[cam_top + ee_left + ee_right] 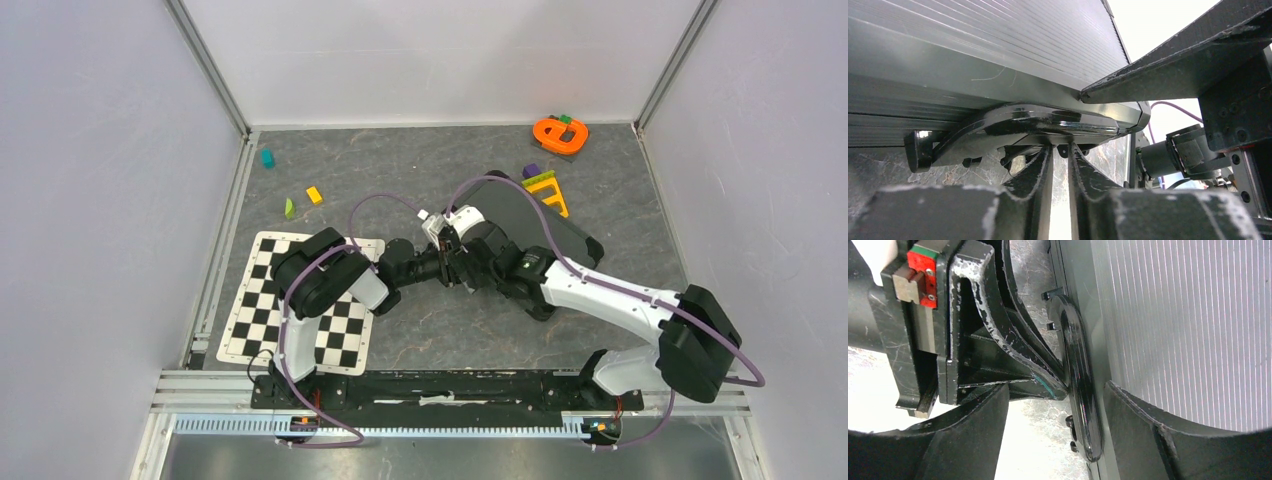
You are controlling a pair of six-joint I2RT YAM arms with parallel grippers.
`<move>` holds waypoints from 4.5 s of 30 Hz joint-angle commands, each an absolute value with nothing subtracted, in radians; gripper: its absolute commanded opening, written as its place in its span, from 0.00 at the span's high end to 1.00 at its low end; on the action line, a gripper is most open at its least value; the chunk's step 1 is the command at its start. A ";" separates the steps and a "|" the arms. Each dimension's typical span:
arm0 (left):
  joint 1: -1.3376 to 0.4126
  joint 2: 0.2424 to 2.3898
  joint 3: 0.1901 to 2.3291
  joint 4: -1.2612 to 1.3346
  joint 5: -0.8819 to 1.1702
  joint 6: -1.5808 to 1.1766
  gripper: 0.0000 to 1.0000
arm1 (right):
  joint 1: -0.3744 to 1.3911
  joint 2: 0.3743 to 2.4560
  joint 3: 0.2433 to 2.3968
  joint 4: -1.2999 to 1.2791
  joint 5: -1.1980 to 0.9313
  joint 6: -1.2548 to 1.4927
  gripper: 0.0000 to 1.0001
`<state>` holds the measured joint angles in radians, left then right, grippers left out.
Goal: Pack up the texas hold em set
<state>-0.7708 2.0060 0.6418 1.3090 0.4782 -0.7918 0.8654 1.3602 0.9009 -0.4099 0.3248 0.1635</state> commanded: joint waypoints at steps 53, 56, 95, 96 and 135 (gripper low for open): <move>-0.824 2.092 0.737 1.307 0.395 -0.776 0.83 | 0.723 1.420 0.881 -0.553 0.300 0.126 0.14; -0.824 2.092 0.738 1.293 0.388 -0.767 0.84 | 0.722 1.434 0.877 -0.547 0.302 0.118 0.23; -0.871 2.062 0.747 1.088 0.244 -0.845 0.87 | 0.832 1.536 0.788 -0.466 0.540 0.198 0.63; -0.873 2.070 0.758 1.072 0.241 -0.848 0.86 | 0.832 1.536 0.788 -0.465 0.538 0.197 0.64; -0.900 1.997 0.846 0.631 0.029 -0.706 0.89 | 0.773 1.482 0.741 -0.410 0.359 0.193 0.81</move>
<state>-0.9096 1.9606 0.8165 0.7685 0.1673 -0.8040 0.8291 1.3918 0.8139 -0.3794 0.5816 0.0463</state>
